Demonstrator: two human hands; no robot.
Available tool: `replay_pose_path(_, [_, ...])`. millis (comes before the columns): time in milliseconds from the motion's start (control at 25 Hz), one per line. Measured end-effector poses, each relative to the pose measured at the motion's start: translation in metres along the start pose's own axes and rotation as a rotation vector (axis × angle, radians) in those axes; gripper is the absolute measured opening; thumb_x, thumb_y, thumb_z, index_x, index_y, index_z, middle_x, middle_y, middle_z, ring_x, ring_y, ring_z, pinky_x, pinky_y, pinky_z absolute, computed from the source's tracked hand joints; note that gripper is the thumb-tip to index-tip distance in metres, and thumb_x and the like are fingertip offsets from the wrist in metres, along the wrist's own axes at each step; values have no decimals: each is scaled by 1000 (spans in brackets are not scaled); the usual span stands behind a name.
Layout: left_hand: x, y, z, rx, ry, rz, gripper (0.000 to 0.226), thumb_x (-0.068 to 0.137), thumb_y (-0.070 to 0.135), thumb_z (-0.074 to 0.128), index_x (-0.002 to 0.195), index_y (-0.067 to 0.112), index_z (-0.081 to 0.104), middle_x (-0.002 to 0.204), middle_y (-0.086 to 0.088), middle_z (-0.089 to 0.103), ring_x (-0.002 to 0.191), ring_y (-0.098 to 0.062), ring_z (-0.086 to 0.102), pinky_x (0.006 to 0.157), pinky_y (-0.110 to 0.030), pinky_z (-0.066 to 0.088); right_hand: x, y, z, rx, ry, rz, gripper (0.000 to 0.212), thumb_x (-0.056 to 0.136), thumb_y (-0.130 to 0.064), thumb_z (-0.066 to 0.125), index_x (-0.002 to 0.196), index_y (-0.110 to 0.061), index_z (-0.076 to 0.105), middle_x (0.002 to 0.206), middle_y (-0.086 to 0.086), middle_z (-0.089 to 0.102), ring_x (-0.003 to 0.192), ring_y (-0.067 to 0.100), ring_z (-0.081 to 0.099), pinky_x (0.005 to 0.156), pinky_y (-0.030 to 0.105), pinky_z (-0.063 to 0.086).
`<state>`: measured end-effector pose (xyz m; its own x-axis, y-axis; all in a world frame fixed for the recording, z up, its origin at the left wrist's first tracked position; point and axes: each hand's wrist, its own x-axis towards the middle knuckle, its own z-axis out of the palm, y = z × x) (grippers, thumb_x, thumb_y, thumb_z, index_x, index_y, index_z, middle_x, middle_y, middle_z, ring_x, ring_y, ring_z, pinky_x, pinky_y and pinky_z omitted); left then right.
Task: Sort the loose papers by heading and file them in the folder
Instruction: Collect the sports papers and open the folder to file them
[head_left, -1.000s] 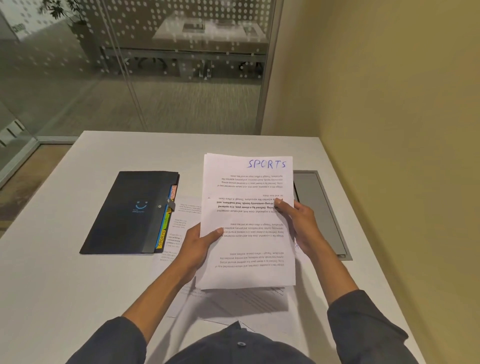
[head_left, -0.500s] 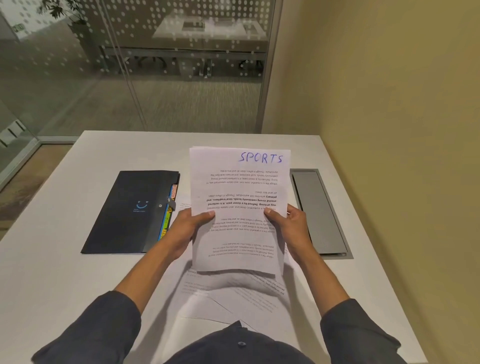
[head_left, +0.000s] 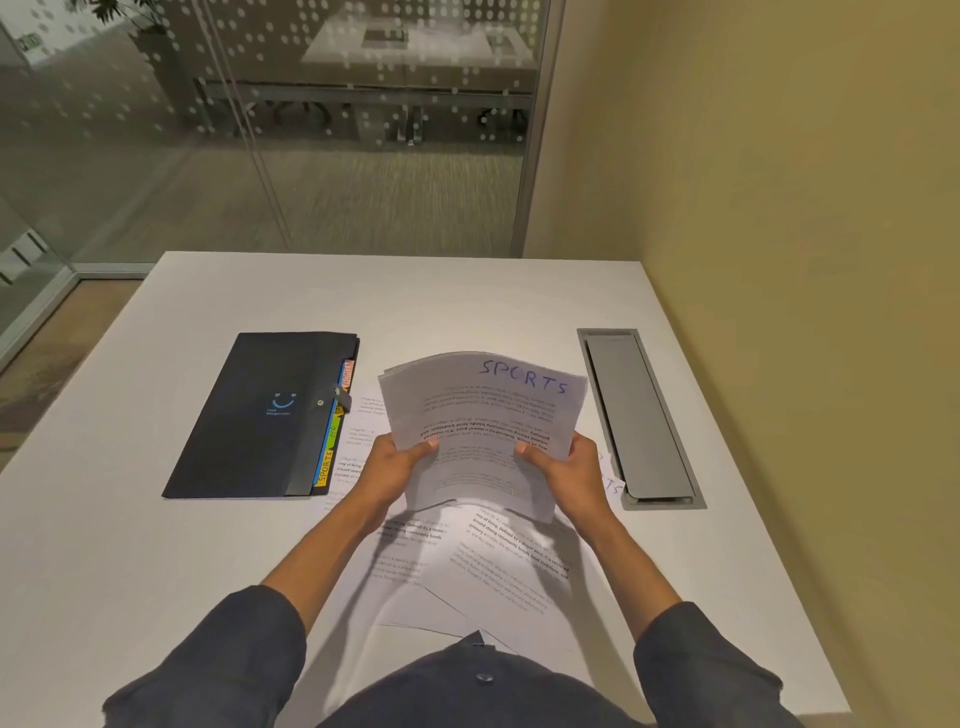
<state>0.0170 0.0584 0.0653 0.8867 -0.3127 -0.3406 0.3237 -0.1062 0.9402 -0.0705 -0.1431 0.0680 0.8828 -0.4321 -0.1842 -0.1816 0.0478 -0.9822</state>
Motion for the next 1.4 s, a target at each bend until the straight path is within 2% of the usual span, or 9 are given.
replay_pose_path(120, [-4,4,1,19,-18,38,20,87,12,68,101,26,67,100,5,72,88,-11,67,73,-27,53,-2,-2,-1,22,22,-19,29,77,-7,81,103,-12,70,94,-3,74,79,7,71,63,17,55])
replay_pose_path(320, [-3,16,6,57,-26,96,17,87,16,69,99,28,66,90,10,72,74,-1,68,63,-20,51,-1,-16,-3,-6,53,-108,21,77,-8,81,91,-21,73,81,-12,75,73,3,72,62,16,53])
replay_pose_path(520, [-4,20,7,71,-35,118,19,86,16,69,99,28,66,90,9,72,76,-2,68,66,-23,53,-3,-21,-10,7,28,-158,25,76,-11,83,100,-14,74,87,-5,77,79,8,73,65,18,55])
replay_pose_path(600, [-6,14,7,75,-38,98,19,86,15,69,97,31,66,86,12,73,75,-1,68,63,-20,52,-4,-16,-12,-6,33,-142,25,76,-12,83,98,-17,73,88,-6,77,80,8,72,65,18,55])
replay_pose_path(760, [-8,7,5,60,-16,99,14,88,20,67,99,28,68,96,7,73,81,-7,69,72,-27,55,-4,-12,-14,-4,53,-133,19,78,-7,81,91,-18,73,82,-10,76,73,3,71,62,14,52])
replay_pose_path(1040, [-18,-7,8,64,-2,117,20,88,15,67,105,24,65,95,10,69,76,2,67,62,-15,53,-11,6,-8,-12,34,-89,23,79,-10,80,95,-23,72,89,-11,75,80,6,71,67,19,55])
replay_pose_path(1200, [-21,-13,8,99,-10,96,19,87,18,68,104,28,63,95,9,69,85,-6,64,67,-22,51,-15,11,-8,25,27,-65,21,80,-9,79,96,-20,72,86,-11,75,78,4,71,64,17,54])
replay_pose_path(1320, [-20,-25,9,70,16,33,18,87,16,69,102,24,65,95,7,70,86,-10,66,71,-26,55,-20,22,-6,-64,0,-22,21,83,-13,78,102,-20,71,92,-12,73,80,-2,70,64,11,52])
replay_pose_path(1400, [-20,-27,8,45,47,8,15,87,16,68,100,24,65,93,7,70,83,-9,66,65,-21,53,-21,29,-7,-143,13,-41,21,86,-19,75,106,-21,70,95,-15,72,83,-4,68,65,10,52])
